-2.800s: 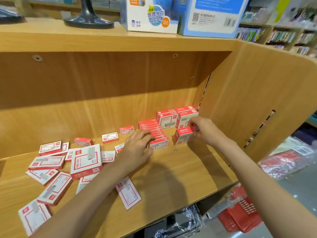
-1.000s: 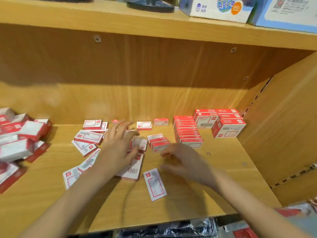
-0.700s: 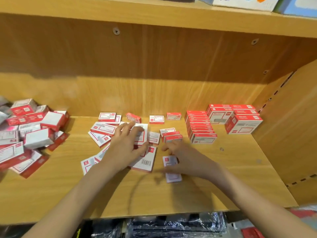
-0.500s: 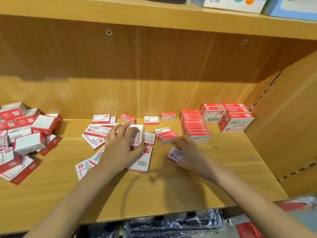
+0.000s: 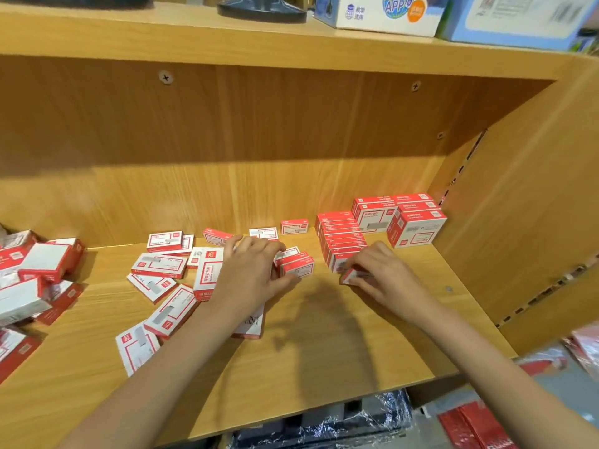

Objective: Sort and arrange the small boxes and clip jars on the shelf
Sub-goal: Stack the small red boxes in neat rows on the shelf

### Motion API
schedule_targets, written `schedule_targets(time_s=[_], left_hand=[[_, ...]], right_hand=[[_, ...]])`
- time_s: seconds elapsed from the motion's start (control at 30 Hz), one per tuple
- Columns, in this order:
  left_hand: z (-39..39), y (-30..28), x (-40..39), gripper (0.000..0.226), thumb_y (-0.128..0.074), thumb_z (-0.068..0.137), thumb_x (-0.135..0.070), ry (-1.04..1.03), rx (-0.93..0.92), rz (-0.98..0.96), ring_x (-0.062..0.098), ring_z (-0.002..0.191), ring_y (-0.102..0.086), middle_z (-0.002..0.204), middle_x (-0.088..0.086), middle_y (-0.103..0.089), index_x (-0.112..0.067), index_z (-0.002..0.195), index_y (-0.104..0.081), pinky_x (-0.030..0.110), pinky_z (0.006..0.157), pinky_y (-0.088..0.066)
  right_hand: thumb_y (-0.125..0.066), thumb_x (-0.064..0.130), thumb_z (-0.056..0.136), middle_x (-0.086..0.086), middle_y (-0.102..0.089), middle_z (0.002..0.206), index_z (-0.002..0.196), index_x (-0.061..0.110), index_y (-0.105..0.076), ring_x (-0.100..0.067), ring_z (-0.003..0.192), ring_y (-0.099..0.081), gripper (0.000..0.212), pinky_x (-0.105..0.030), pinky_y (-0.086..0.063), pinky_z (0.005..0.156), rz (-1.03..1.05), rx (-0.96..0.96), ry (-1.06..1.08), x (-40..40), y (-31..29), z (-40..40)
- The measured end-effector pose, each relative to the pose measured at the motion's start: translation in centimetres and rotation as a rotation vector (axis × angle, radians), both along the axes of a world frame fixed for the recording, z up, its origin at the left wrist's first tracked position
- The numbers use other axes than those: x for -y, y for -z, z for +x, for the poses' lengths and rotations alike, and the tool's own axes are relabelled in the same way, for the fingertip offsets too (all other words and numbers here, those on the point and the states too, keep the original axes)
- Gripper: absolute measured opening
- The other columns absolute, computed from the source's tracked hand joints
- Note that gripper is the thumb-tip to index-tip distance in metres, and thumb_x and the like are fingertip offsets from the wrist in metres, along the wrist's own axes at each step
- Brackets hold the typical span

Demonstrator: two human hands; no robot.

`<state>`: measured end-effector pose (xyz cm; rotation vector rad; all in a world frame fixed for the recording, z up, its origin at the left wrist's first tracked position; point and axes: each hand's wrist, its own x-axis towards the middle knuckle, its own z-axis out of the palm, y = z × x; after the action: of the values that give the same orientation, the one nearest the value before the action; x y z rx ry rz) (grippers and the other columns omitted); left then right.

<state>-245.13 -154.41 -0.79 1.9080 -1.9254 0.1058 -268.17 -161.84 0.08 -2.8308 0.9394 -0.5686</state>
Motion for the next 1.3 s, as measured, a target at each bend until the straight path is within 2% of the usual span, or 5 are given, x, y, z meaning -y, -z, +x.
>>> schedule_targets(time_s=[0.17,0.43,0.9,1.1,1.3], left_hand=[[-0.4,0.3,0.7,0.052,-0.049,0.083,-0.059,-0.041,0.070,0.138,0.016,0.116,-0.038,0.122,-0.008,-0.054,-0.026,0.123,-0.052,0.034,0.104,-0.012],[-0.2,0.8,0.9,0.047,-0.049,0.086,-0.054,-0.033,0.036,0.134,0.015,0.117,-0.037,0.121,-0.008,-0.052,-0.027,0.124,-0.052,0.032,0.104,-0.013],[3.6,0.5,-2.2,0.027,-0.051,0.091,-0.034,-0.134,-0.192,0.011,0.018,0.108,-0.043,0.113,-0.005,-0.057,-0.018,0.109,-0.062,0.030,0.084,-0.028],[3.5,0.5,-2.4,0.029,-0.048,0.092,-0.036,-0.147,-0.196,0.035,0.011,0.106,-0.039,0.119,-0.009,-0.052,-0.024,0.116,-0.057,0.030,0.088,-0.031],[3.6,0.6,-2.5,0.040,-0.035,0.090,-0.047,-0.145,-0.196,0.066,0.004,0.098,-0.029,0.120,-0.011,-0.049,-0.027,0.119,-0.053,0.027,0.086,-0.030]], right_hand=[[-0.074,0.017,0.073,-0.004,-0.049,0.124,0.123,0.022,-0.044,-0.020,0.117,-0.032,0.059,-0.036,-0.032,0.095,-0.094,0.008,0.142,-0.1,2.2,-0.1],[-0.077,0.018,0.072,-0.010,-0.052,0.121,0.116,0.011,-0.055,-0.020,0.114,-0.031,0.050,-0.045,-0.041,0.093,-0.064,0.071,0.257,1.5,2.9,0.1],[-0.074,0.013,0.069,-0.006,-0.066,0.096,0.105,0.011,-0.065,-0.028,0.097,-0.058,0.038,-0.040,-0.039,0.089,-0.097,-0.094,-0.093,1.1,1.9,8.5],[-0.067,0.024,0.082,-0.005,-0.060,0.107,0.109,0.011,-0.058,-0.026,0.102,-0.050,0.032,-0.036,-0.033,0.085,-0.016,0.023,0.000,4.0,-1.7,8.8],[-0.057,0.027,0.088,-0.006,-0.048,0.120,0.120,0.012,-0.049,-0.023,0.114,-0.040,0.036,-0.032,-0.029,0.092,-0.033,-0.263,0.042,5.5,-1.1,11.0]])
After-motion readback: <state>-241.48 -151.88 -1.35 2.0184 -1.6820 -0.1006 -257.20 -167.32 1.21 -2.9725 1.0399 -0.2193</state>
